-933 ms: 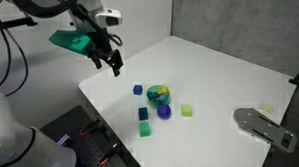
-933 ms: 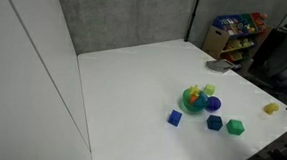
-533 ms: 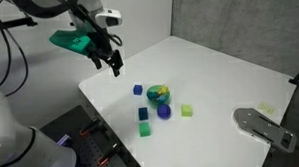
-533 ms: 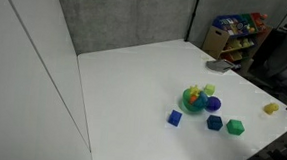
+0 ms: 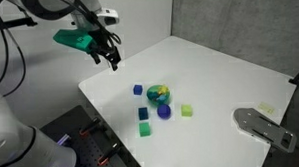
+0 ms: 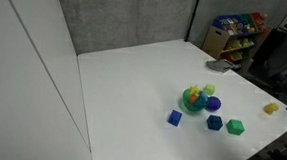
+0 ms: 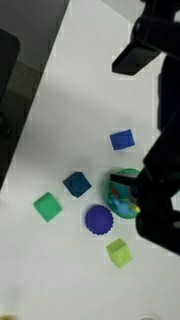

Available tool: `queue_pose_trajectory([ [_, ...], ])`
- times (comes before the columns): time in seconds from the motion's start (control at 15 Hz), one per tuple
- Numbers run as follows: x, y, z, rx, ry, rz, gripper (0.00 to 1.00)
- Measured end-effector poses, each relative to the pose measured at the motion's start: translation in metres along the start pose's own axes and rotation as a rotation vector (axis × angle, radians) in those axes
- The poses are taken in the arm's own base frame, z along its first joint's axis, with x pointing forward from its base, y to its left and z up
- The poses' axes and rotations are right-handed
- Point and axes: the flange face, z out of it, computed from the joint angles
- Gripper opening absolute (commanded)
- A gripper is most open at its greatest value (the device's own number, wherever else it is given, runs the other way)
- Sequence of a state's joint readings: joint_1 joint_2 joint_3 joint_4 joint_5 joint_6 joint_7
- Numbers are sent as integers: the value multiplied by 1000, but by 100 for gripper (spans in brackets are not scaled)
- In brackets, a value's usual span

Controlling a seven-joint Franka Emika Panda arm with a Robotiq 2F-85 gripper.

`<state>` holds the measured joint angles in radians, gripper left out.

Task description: Pick up the blue block on the left and put it on top of the lime green block

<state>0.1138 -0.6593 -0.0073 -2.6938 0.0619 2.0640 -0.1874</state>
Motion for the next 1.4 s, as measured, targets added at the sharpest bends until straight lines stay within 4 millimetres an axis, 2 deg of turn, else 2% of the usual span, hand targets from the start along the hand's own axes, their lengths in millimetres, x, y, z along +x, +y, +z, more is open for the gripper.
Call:
queue_pose_trajectory([
  [0.2, 16, -17, 3, 11, 24, 5, 100],
  [0.47, 47, -37, 5, -7, 67, 44, 100],
  [0.73, 83, -44, 16, -9, 99, 116, 100],
  [1.0, 117, -38, 45, 0, 72, 178, 100],
  [1.4, 154, -33, 112, -34, -41, 140, 100],
])
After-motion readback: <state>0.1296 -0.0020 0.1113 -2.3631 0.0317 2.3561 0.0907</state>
